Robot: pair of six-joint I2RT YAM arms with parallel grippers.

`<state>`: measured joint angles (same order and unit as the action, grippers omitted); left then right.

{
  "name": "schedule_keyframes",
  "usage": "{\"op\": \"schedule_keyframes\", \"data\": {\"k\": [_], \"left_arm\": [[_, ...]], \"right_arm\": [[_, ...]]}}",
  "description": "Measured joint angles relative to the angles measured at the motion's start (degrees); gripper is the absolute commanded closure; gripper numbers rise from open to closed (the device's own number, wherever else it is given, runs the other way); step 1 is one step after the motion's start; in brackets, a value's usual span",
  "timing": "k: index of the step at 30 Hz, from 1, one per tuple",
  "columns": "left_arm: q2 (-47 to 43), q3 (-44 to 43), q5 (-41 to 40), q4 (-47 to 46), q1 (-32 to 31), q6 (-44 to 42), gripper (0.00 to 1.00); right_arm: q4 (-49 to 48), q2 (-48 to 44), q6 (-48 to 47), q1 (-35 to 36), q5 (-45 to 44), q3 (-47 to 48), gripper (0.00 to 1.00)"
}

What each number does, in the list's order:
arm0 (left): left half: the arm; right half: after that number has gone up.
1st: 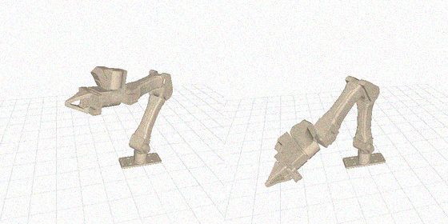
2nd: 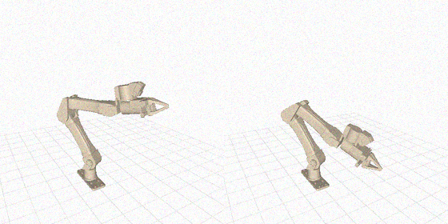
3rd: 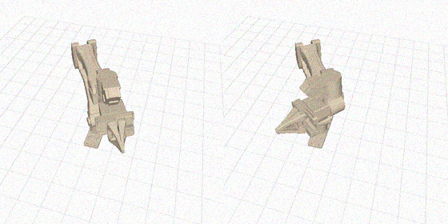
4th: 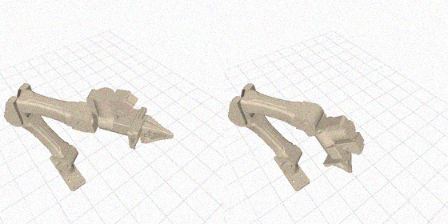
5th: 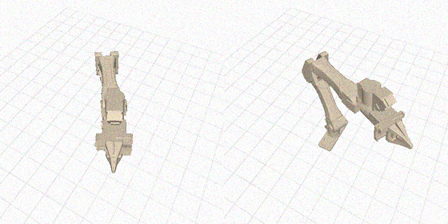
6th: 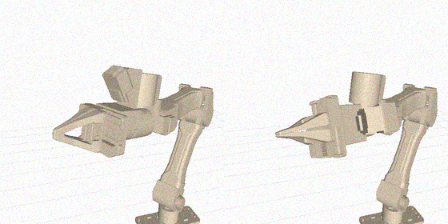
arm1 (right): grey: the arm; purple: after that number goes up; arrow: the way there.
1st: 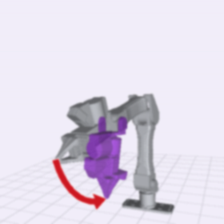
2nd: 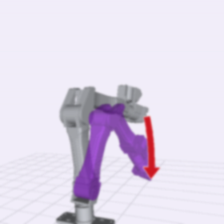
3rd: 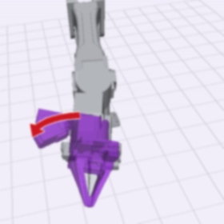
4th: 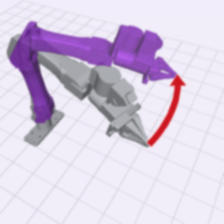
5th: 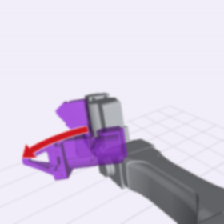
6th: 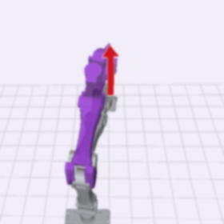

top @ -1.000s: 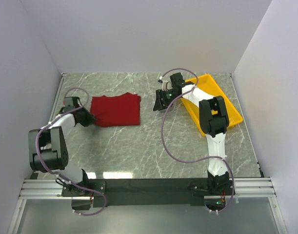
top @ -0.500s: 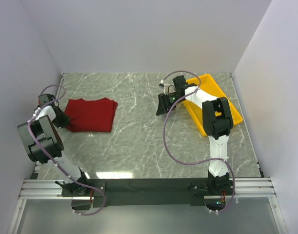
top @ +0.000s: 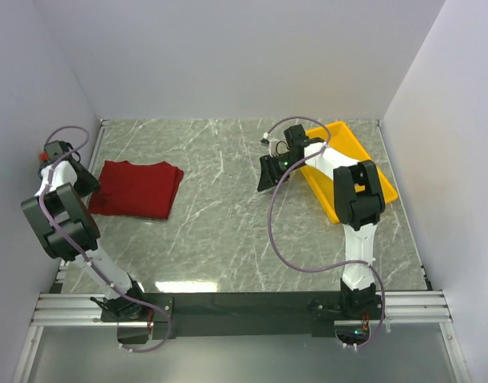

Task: Fold and stack the t-shirts
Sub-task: Neatly place the folded tshirt to the corner

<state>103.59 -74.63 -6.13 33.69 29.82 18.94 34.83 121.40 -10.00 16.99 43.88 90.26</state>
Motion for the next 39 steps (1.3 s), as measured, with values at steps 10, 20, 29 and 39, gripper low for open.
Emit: {"op": "schedule_keyframes", "data": {"k": [10, 20, 29, 39], "left_arm": [[-22.93, 3.56, 4.85, 1.92, 0.11, -0.09, 0.32], [-38.42, 17.22, 27.67, -0.28, -0.98, 2.49, 0.31], [-44.46, 24.55, 25.57, -1.86, -12.26, 8.39, 0.33], [-42.69, 31.04, 27.67, -9.22, -13.66, 11.56, 0.35]], "right_arm": [[0.98, -4.07, -4.70, 0.00, -3.96, -1.36, 0.45], [2.16, -16.20, -13.70, 0.00, -5.53, -8.76, 0.45], [4.61, -27.32, -19.45, -1.88, -6.56, -11.08, 0.45], [1.99, -33.64, -15.23, -3.08, -9.99, -15.93, 0.46]]}}
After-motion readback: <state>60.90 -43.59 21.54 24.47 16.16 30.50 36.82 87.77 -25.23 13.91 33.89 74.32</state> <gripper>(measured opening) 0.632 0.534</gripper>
